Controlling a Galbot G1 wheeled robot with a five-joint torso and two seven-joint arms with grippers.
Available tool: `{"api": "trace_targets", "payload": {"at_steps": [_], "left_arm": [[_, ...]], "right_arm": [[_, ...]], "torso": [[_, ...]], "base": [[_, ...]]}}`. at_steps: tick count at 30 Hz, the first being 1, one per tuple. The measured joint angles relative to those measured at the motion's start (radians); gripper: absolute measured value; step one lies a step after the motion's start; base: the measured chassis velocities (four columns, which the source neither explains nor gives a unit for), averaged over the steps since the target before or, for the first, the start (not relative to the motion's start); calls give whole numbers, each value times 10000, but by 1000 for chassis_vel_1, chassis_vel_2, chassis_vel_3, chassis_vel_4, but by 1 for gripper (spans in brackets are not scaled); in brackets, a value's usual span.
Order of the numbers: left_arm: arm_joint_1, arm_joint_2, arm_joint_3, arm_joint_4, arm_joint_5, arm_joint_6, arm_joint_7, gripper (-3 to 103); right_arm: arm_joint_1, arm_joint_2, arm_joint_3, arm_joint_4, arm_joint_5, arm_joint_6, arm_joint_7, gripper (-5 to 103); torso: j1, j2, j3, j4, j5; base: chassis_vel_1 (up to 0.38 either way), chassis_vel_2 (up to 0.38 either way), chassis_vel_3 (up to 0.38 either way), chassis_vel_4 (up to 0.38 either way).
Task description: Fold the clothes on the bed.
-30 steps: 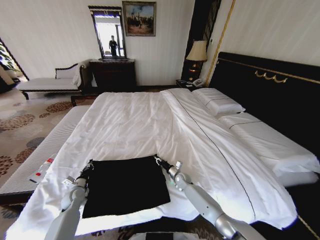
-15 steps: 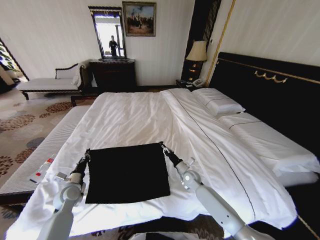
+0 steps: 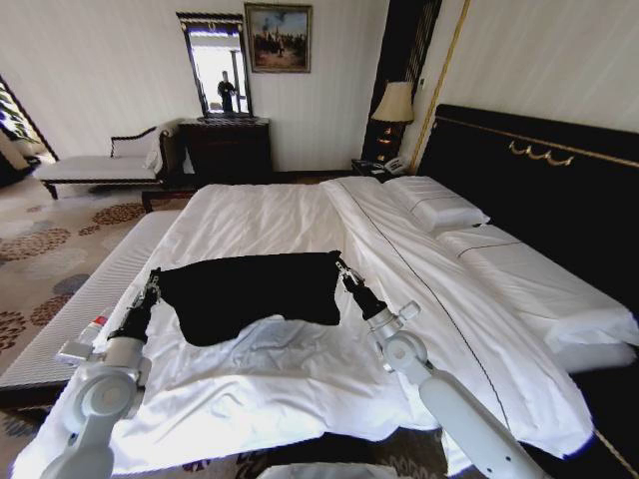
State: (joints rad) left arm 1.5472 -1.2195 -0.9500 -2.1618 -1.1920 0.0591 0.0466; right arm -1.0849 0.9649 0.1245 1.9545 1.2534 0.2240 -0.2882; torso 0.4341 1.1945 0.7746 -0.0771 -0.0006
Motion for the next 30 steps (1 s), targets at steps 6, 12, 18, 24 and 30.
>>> {"api": "trace_targets", "payload": {"at_steps": [6, 12, 18, 24, 30], "left_arm": [[1666, -347, -1025, -2146, -50, -24, -71, 1], [2143, -99, -1879, -3366, -650, 484, -584, 1], [620, 263, -412, -937, 821, 926, -798, 1], [-1848, 489, 1503, 4051, 1968, 901, -744, 1], [-4536, 472, 2838, 7533, 2274, 238, -324, 1]], "right_arm": [[-1292, -444, 994, 2041, -210, -248, 591, 1], [-1226, -626, 1437, 3539, -101, -1099, 2509, 1], [234, -128, 131, 1618, -579, -2442, 4462, 1], [2061, 1473, -1786, -2873, -488, -2966, 4741, 1], [3579, 2820, -2456, -5934, -982, -2787, 3707, 1]], "torso": [[-2, 1, -1, 2, 2], [-3, 2, -2, 1, 3], [-3, 1, 1, 1, -1], [3, -6, 6, 4, -7], [3, -5, 4, 2, -4]], "base": [[0, 0, 0, 0], [0, 0, 0, 0], [0, 0, 0, 0], [0, 0, 0, 0], [0, 0, 0, 0]]}}
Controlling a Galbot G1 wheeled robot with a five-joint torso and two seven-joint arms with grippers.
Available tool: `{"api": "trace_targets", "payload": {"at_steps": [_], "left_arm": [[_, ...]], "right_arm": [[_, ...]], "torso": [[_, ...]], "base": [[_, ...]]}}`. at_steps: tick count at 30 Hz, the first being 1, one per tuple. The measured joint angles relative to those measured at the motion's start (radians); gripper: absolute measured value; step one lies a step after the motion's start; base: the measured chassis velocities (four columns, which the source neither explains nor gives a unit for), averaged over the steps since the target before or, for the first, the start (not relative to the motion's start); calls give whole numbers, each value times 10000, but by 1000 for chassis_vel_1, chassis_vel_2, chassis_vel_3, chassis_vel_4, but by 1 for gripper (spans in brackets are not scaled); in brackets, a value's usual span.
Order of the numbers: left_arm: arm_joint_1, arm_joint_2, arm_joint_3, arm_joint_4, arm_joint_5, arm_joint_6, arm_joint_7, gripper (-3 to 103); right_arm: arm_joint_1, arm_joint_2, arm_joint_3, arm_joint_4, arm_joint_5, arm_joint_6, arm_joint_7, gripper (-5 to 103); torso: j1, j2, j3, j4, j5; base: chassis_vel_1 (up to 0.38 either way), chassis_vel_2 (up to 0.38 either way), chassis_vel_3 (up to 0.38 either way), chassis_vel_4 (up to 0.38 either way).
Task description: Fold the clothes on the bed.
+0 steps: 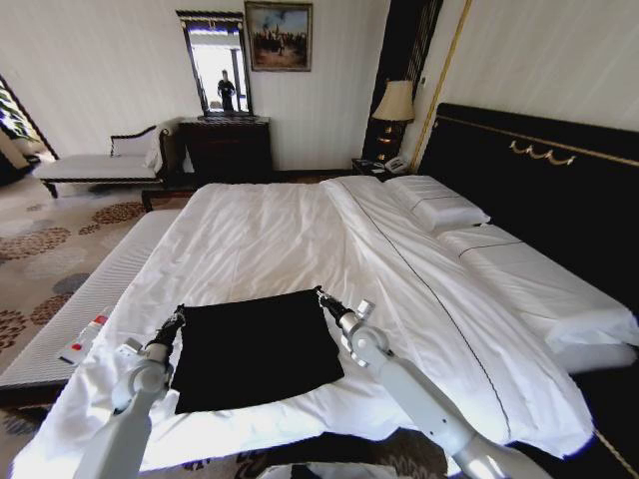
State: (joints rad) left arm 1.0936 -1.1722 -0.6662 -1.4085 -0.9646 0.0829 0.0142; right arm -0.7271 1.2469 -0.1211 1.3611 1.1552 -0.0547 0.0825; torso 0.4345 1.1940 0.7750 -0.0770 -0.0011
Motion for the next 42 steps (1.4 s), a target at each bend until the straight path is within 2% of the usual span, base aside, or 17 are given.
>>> {"api": "trace_targets", "payload": {"at_steps": [2, 3, 6, 8, 13, 15, 17, 20, 22, 26, 27, 30, 32, 37, 38, 40, 42], "left_arm": [[-647, -18, 297, 918, -248, -271, 388, 1], [-647, -18, 297, 918, -248, -271, 388, 1], [-930, -20, 434, 1553, -511, -651, 980, 1], [-844, -13, 426, 1702, -755, -978, 1585, 1], [-347, -24, 209, 1295, -1143, -1181, 2348, 1], [72, -31, 61, 842, -1359, -1362, 2942, 1], [181, -30, 25, 734, -1391, -1443, 3117, 1], [641, 35, -54, 396, -1291, -1853, 3853, 1], [754, 44, -66, 329, -1233, -1904, 4012, 1], [1404, 53, -199, 72, -914, -2028, 4992, 1], [1404, 53, -199, 72, -914, -2028, 4992, 1], [1914, 148, -438, 157, -870, -2127, 6390, 1], [1988, 169, -487, 195, -886, -2133, 6650, 1], [2542, 287, -900, 795, -945, -2215, 8721, 1], [2542, 287, -900, 795, -945, -2215, 8721, 1], [2719, 301, -1082, 1145, -734, -2247, 9542, 1], [2746, 304, -1146, 1311, -618, -2275, 9738, 1]], "right_arm": [[360, 216, -34, -751, -159, 179, -390, 1], [360, 216, -34, -751, -159, 179, -390, 1], [524, 306, -21, -1179, -203, 448, -676, 1], [475, 249, 16, -1144, -97, 725, -1004, 1], [117, -31, 7, -759, 270, 1332, -1647, 1], [-308, -448, -129, -437, 940, 1978, -2530, 1], [-443, -585, -141, -362, 1069, 2116, -2822, 1], [-954, -1153, -205, -169, 1250, 2554, -3781, 1], [-1084, -1272, -236, -138, 1244, 2642, -3921, 1], [-1804, -1747, -291, 106, 1049, 2986, -4458, 1], [-1804, -1747, -291, 106, 1049, 2986, -4458, 1], [-2306, -1984, -192, 324, 817, 3215, -4759, 1], [-2401, -2022, -162, 367, 773, 3257, -4775, 1], [-2980, -2250, 76, 688, 509, 3547, -4853, 1], [-2980, -2250, 76, 688, 509, 3547, -4853, 1], [-3253, -2357, 120, 862, 263, 3672, -4930, 1], [-3349, -2392, 122, 909, 161, 3696, -4938, 1]], "torso": [[3, 0, 1, -2, 3], [3, 0, 1, -2, 3], [2, 0, 0, -2, 4], [0, 0, -2, -1, 4], [-4, 3, -4, 3, 3], [-5, 3, -4, 2, 7], [-4, 4, -4, 1, 5], [-5, 5, -5, -1, 5], [-5, 4, -5, -1, 4], [-5, 5, -5, -1, 4], [-5, 5, -5, -1, 4], [-6, 5, -6, 0, 5], [-5, 5, -5, 0, 5], [-6, 6, -5, 1, 3], [-6, 6, -5, 1, 3], [-6, 6, -5, 0, 3], [-6, 5, -5, 0, 3]], "base": [[0, 0, 0, 0], [0, 0, 0, 0], [0, 0, 0, 0], [0, 0, 0, 0], [0, 0, 0, 0], [0, 0, 0, 0], [0, 0, 0, 0], [0, 0, 0, 0], [0, 0, 0, 0], [0, 0, 0, 0], [0, 0, 0, 0], [0, 0, 0, 0], [0, 0, 0, 0], [0, 0, 0, 0], [0, 0, 0, 0], [0, 0, 0, 0], [0, 0, 0, 0]]}}
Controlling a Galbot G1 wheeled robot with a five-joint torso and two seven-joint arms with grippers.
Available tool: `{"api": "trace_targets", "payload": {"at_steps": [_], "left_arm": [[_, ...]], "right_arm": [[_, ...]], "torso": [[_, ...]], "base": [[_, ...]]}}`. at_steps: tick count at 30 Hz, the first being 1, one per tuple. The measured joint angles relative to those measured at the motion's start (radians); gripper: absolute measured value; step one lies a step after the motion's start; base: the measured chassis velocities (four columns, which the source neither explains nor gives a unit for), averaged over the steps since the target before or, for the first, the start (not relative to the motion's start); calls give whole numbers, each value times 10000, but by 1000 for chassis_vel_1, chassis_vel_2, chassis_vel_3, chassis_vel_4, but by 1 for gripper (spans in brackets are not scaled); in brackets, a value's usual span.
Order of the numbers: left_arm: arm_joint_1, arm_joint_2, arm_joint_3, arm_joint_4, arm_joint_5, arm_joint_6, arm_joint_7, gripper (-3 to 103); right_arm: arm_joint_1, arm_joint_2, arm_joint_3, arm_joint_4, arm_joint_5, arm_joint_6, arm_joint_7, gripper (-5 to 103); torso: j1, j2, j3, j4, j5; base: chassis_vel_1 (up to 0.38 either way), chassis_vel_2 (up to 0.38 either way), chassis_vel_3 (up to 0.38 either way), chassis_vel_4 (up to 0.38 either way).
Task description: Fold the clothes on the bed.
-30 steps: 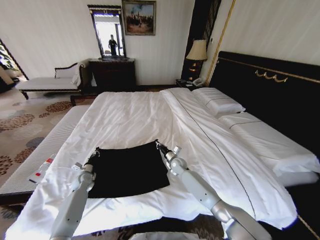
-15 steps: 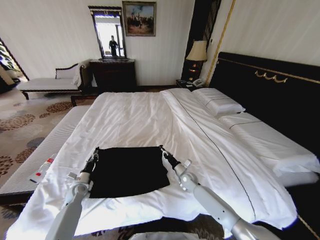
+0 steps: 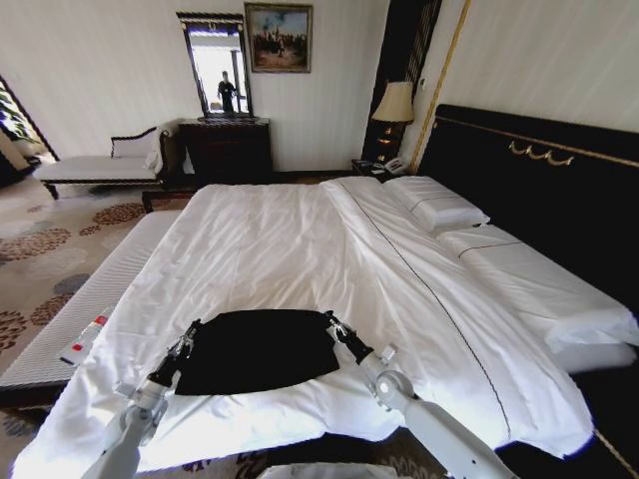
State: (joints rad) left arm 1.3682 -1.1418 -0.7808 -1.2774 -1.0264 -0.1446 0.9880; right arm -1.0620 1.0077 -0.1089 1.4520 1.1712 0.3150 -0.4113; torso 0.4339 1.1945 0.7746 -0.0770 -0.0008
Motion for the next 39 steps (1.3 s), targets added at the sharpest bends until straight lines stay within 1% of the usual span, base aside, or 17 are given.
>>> {"api": "trace_targets", "payload": {"at_steps": [2, 4, 7, 8, 15, 21, 24, 29, 30, 31, 32, 33, 35, 36, 37, 38, 39], "left_arm": [[11, 38, -141, 364, 194, -92, 162, 1], [43, 117, -267, 604, 269, -151, 170, 1], [123, 194, -378, 717, 303, -181, 198, 1], [234, 262, -477, 740, 322, -190, 293, 1], [667, 392, -761, 569, 352, -208, 814, 1], [835, 266, -800, 438, 529, -269, 962, 1], [882, 179, -803, 389, 640, -319, 957, 1], [899, 33, -802, 337, 722, -389, 531, 1], [917, 19, -807, 285, 732, -402, 441, -1], [955, 14, -827, 214, 744, -420, 393, -1], [955, 14, -827, 214, 744, -420, 393, -1], [1008, 4, -865, 114, 760, -443, 363, 3], [1193, -56, -1048, -283, 815, -531, 345, 15], [1331, -119, -1187, -628, 858, -587, 345, 19], [1488, -201, -1358, -1013, 928, -659, 356, 19], [1488, -201, -1358, -1013, 928, -659, 356, 19], [1650, -305, -1554, -1392, 1033, -744, 373, 25]], "right_arm": [[-208, -49, 1, 68, -213, 32, 4, 1], [-397, -74, 2, 113, -397, 73, 36, 1], [-551, -90, 10, 162, -550, 117, 51, 1], [-668, -95, 26, 197, -669, 163, 57, 1], [-920, -104, 32, 238, -1062, 313, 60, 1], [-1129, -172, 49, 343, -1287, 348, 49, 1], [-1224, -225, 49, 385, -1378, 351, 40, 1], [-1336, -203, 67, 379, -1531, 353, 75, 1], [-1358, -183, 77, 377, -1574, 357, 109, 1], [-1384, -181, 88, 392, -1614, 363, 134, -2], [-1384, -181, 88, 392, -1614, 363, 134, -2], [-1417, -188, 109, 444, -1661, 371, 147, 2], [-1527, -249, 199, 703, -1762, 406, 158, 13], [-1600, -296, 273, 926, -1784, 422, 163, 13], [-1670, -357, 358, 1229, -1785, 425, 209, 18], [-1670, -357, 358, 1229, -1785, 425, 209, 18], [-1704, -403, 424, 1485, -1782, 425, 300, 23]], "torso": [[1, 0, 0, -1, -1], [2, 0, 0, -1, 0], [3, 0, 1, -1, -1], [3, 0, 1, -1, 0], [2, 0, 1, -1, 0], [3, -2, 1, -1, 2], [3, -2, 1, -1, 1], [3, -2, 1, -1, 0], [3, -2, 1, -1, 0], [3, -2, 1, -1, 0], [3, -2, 1, -1, 0], [3, -2, 1, -1, 0], [3, -2, 2, -1, 1], [3, -2, 1, -1, 1], [3, -1, 1, -2, 0], [3, -1, 1, -2, 0], [2, -2, 1, -3, 3]], "base": [[0, 0, 0, 0], [0, 0, 0, 0], [0, 0, 0, 0], [0, 0, 0, 0], [0, 0, 0, 0], [0, 0, 0, 0], [0, 0, 0, 0], [0, 0, 0, 0], [0, 0, 0, 0], [0, 0, 0, 0], [0, 0, 0, 0], [0, 0, 0, 0], [0, 0, 0, 0], [0, 0, 0, 0], [0, 0, 0, 0], [0, 0, 0, 0], [0, 0, 0, 0]]}}
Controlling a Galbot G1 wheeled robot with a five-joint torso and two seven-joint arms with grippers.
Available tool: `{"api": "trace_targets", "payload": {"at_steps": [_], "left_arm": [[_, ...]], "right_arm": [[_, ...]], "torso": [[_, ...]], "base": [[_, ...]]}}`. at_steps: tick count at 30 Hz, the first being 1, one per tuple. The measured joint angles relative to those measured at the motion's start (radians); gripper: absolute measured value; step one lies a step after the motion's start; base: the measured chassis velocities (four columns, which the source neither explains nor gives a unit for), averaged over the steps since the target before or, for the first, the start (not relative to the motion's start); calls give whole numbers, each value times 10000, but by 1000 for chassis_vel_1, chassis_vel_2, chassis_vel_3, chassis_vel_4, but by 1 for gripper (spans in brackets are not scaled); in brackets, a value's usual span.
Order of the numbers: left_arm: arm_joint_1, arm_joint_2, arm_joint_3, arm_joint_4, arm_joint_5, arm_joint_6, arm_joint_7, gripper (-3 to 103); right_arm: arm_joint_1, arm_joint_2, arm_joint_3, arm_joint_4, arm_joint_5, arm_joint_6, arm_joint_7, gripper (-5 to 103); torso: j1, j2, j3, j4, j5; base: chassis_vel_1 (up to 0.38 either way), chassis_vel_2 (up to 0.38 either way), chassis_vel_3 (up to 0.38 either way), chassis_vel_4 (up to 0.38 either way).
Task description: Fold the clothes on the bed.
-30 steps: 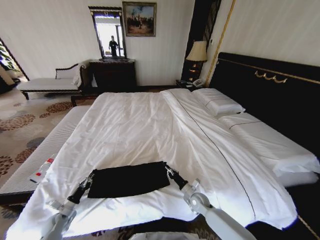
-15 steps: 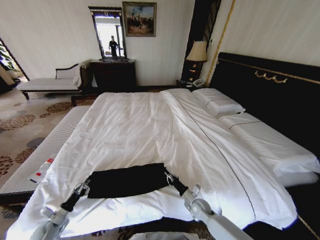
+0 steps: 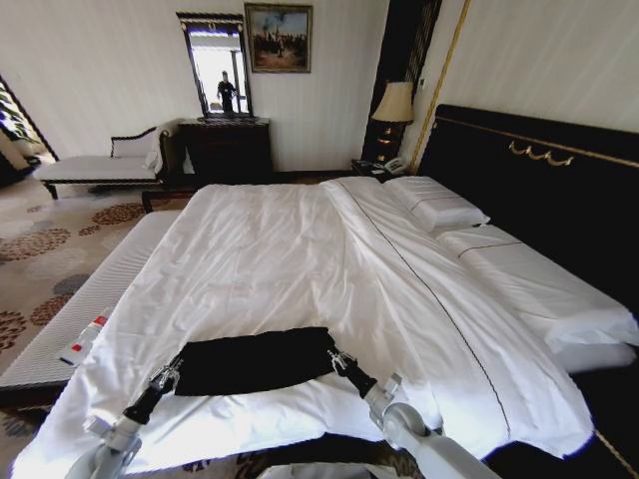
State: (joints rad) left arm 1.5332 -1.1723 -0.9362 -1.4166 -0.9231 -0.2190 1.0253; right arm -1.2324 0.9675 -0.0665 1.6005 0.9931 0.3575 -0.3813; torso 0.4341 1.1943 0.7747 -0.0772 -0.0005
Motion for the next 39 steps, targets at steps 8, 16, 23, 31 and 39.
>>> {"api": "trace_targets", "payload": {"at_steps": [8, 16, 23, 31, 39], "left_arm": [[257, -212, -1062, -1673, 172, -8, -1295, 57], [-157, -164, -526, -3222, 1932, 1384, -5838, 85], [298, -849, 689, -4386, 3321, 2205, -9085, 100], [1980, -1846, 940, -3449, 4275, 957, -7838, 100], [1822, -2245, 821, -1931, 4585, 278, -7654, 100]], "right_arm": [[658, -159, 246, 1263, 130, -85, 851, 56], [1334, 99, -177, 1288, -235, -1222, 2535, 77], [1110, 148, -617, 1266, -892, -2320, 4448, 100], [104, -112, -697, 1339, -1845, -2500, 4920, 100], [-198, -226, -651, 1198, -2449, -3095, 5872, 100]], "torso": [[1, 0, 0, 5, -4], [1, 0, 0, 3, -2], [3, -1, 1, -1, 0], [0, 0, 0, 3, 0], [0, 0, -1, 1, -3]], "base": [[0, 0, 0, 0], [0, 0, 0, 0], [0, 0, 0, 0], [0, 0, 0, 0], [0, 0, 0, 0]]}}
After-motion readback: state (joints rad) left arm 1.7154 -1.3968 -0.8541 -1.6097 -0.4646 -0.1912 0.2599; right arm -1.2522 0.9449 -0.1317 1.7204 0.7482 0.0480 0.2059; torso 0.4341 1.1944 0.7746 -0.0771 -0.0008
